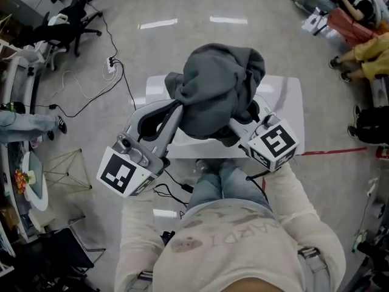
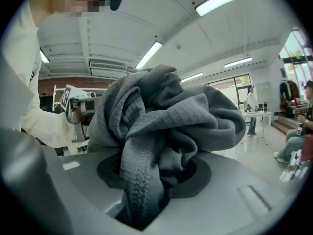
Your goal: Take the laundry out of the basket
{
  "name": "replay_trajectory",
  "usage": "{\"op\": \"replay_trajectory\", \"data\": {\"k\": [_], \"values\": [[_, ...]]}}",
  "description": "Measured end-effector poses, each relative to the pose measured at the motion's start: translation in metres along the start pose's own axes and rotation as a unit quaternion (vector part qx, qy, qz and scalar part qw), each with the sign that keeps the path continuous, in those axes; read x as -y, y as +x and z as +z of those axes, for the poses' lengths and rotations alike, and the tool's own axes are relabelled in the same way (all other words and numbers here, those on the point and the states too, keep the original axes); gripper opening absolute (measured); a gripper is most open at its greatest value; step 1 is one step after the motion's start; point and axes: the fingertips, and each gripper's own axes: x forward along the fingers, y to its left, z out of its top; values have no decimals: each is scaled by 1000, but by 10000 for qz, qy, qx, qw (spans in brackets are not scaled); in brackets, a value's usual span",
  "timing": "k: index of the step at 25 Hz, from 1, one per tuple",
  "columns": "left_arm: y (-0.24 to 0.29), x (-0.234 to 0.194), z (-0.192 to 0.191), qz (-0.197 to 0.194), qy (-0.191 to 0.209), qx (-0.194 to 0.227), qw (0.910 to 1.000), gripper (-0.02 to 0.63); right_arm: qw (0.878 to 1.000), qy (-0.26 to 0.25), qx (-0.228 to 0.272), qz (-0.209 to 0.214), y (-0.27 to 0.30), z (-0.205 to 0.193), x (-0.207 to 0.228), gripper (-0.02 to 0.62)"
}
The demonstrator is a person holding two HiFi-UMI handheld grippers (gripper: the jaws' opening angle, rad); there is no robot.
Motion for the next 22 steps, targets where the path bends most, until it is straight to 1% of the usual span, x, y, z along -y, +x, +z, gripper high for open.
{"op": "replay_trajectory", "data": {"k": [2,5,11,15,18,22], "values": [[-4,9,15,-7,33,109,9999,0,9996,-79,262,-104,-18,24,-4,193],[-7,22,31,-27,81,255,9996,0,9979,-104,569,-280,-43,50,-3,193],[-6,34,48,-4,167,339,9993,0,9922,180,1129,-496,-81,88,2,199],[-7,35,52,-23,155,420,9990,0,9912,2,1210,-543,-84,96,-3,201],[-5,39,50,-49,159,389,9991,0,9912,-121,1196,-549,-84,97,-7,201],[-3,44,47,-67,154,322,9993,0,9910,-160,1208,-554,-89,98,-9,201]]}}
